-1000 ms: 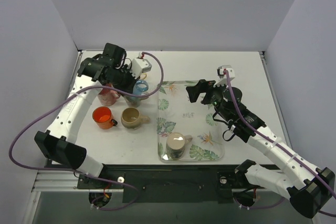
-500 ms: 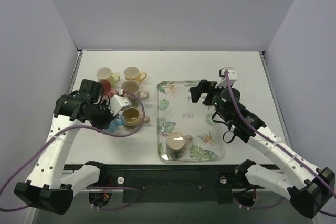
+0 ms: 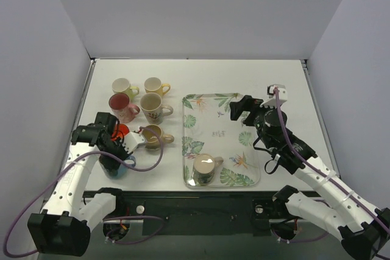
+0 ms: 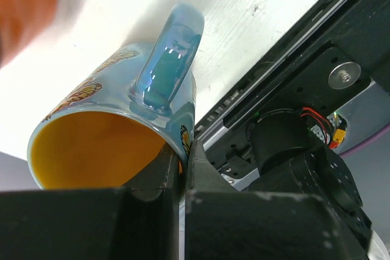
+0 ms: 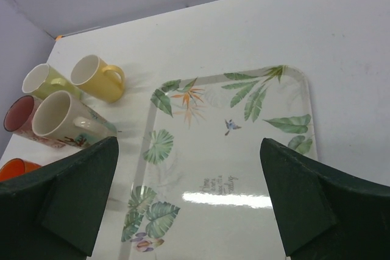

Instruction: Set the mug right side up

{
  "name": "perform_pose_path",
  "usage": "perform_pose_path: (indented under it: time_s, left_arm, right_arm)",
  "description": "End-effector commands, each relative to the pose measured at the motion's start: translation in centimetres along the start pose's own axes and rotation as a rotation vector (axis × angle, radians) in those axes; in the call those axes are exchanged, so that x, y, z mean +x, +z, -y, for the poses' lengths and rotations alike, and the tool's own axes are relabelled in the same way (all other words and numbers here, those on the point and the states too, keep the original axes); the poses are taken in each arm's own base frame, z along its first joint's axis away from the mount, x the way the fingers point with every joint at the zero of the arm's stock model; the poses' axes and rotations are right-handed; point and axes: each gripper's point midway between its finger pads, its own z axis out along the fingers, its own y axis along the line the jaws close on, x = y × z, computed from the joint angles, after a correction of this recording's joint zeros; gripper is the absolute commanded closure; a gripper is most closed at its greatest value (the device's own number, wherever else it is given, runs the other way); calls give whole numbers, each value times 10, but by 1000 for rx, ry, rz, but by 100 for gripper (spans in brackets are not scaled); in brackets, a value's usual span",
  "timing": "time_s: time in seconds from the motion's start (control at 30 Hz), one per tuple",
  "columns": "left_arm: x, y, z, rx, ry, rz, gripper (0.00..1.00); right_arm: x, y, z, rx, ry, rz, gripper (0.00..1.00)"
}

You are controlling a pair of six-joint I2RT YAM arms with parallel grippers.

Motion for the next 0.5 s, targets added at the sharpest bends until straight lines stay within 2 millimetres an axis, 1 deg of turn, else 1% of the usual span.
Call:
perform_pose_path:
  time_s: [0.0, 0.03, 0.07, 0.1, 0.17, 0.23, 0.27, 0.33, 0.37, 0.43, 0.47]
  left_arm:
    - [1, 12, -13, -54, 37, 18, 100]
    - [1, 14, -14, -57, 34, 21, 100]
    - [1, 16, -13, -56, 29, 25, 100]
    - [0, 17, -12, -53, 28, 32, 100]
    - [0, 19, -14, -61, 20, 40, 100]
    - [0, 23, -17, -73, 8, 42, 100]
    - [1, 25, -17, -76, 6, 42, 100]
    - [0, 26, -19, -86, -3, 51, 100]
    - [-1, 26, -18, -86, -5, 57, 100]
    - [-2, 26, -16, -74, -8, 61, 100]
    - [-5, 22, -16, -76, -14, 74, 100]
  right_arm:
    - [-5, -7, 31, 193, 17, 4, 4]
    - [-4, -11, 48, 298, 36, 3, 4]
    - [-4, -16, 57, 363, 20, -34, 3]
    - [-7, -19, 63, 409, 30, -38, 3]
    - [-5, -27, 74, 472, 4, -82, 2]
    - [-8, -30, 79, 501, 37, -56, 0]
    - [-6, -32, 85, 519, 60, -44, 0]
    - [-3, -35, 97, 569, 174, -17, 0]
    - [0, -37, 103, 583, 258, 2, 0]
    - [3, -37, 107, 573, 312, 6, 0]
    - [2, -38, 108, 570, 311, 7, 0]
